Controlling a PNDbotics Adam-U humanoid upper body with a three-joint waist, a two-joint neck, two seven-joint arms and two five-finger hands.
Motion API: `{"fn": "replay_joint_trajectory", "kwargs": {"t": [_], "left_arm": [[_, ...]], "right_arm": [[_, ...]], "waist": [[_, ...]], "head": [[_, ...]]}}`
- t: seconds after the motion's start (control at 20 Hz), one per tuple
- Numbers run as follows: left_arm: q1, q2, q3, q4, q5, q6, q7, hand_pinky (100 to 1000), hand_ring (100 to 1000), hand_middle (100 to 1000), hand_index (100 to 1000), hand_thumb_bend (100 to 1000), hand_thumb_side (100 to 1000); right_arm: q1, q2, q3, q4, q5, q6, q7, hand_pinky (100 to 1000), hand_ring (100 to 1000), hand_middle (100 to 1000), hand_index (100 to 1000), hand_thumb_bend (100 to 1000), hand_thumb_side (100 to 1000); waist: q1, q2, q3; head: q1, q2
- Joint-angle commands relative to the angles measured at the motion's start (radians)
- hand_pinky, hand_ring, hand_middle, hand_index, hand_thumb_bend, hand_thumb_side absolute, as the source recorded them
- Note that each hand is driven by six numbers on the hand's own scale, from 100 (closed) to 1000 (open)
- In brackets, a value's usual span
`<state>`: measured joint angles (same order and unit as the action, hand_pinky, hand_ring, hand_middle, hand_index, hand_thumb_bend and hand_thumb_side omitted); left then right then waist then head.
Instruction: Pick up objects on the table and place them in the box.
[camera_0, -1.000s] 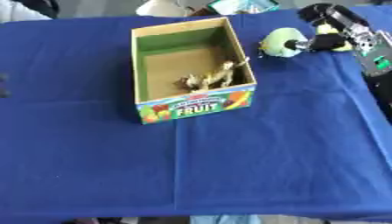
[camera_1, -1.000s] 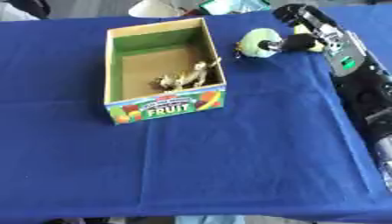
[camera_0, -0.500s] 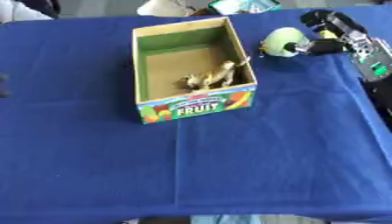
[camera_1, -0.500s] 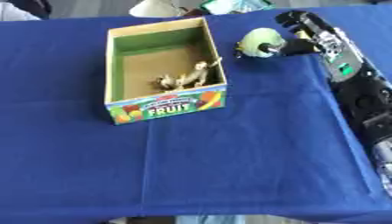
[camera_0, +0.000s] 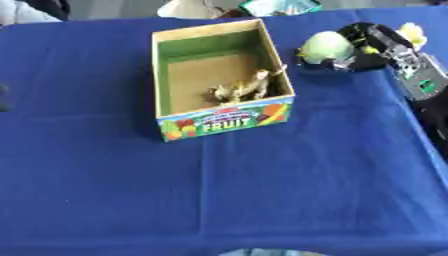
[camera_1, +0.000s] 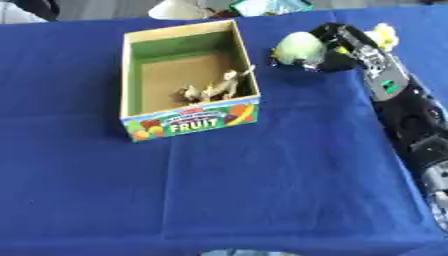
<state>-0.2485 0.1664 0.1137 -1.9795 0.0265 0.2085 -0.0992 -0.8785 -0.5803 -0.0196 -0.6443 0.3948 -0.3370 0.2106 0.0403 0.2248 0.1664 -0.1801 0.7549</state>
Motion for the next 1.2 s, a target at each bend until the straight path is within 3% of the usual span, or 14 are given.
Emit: {"fn": "replay_joint_trajectory", "kwargs": {"t": [0.05,0.25,0.6,0.65,0.75,0.9,1.0,1.2], "left_arm": [[-0.013,0.007,0.000,-0.015,0.006,-0.002,-0.003,547,628,656,777,319,613],[-0.014,0.007,-0.001,-0.016,0.007,-0.002,-0.004,547,628,656,778,318,613],[-0.014,0.007,0.000,-0.016,0.006,-0.002,-0.003,547,628,656,778,318,613],[-0.014,0.006,0.000,-0.016,0.006,-0.002,-0.003,547,629,656,778,318,613],[-0.014,0.006,0.001,-0.016,0.006,-0.001,-0.002,547,629,656,778,318,613],[-0.014,0.006,0.001,-0.016,0.005,-0.001,-0.002,547,629,656,778,318,613],[-0.014,0.006,0.002,-0.017,0.005,-0.001,-0.001,547,629,656,777,319,613],[-0.013,0.007,0.002,-0.017,0.004,0.000,-0.001,547,629,656,777,319,613]], "right_arm": [[-0.008,-0.003,0.007,-0.002,0.017,-0.006,0.006,822,823,751,815,609,336],[-0.006,0.008,0.011,-0.001,0.040,-0.013,-0.003,811,798,721,795,596,309],[-0.003,0.011,-0.006,-0.022,0.049,-0.010,-0.094,754,679,544,641,459,149],[-0.003,0.011,-0.015,-0.027,0.039,-0.005,-0.111,740,659,514,607,321,136],[-0.001,0.008,-0.034,-0.039,0.010,0.010,-0.145,734,653,505,597,227,133],[0.006,0.000,-0.036,-0.059,-0.055,0.033,-0.205,733,654,506,597,223,158],[0.013,-0.011,-0.019,-0.071,-0.112,0.041,-0.236,732,656,507,598,264,232],[0.022,-0.027,-0.005,-0.091,-0.178,0.056,-0.248,732,657,509,600,324,275]], "waist": [[-0.001,-0.013,0.003],[-0.002,-0.013,0.006],[-0.003,-0.013,0.008],[-0.003,-0.013,0.007],[-0.003,-0.013,0.005],[-0.004,-0.013,0.002],[-0.004,-0.013,0.000],[-0.004,-0.015,-0.004]], "head": [[-0.004,-0.003],[-0.005,-0.004],[-0.004,-0.005],[-0.003,-0.005],[-0.001,-0.004],[0.001,-0.005],[0.001,-0.004],[0.002,-0.005]]}}
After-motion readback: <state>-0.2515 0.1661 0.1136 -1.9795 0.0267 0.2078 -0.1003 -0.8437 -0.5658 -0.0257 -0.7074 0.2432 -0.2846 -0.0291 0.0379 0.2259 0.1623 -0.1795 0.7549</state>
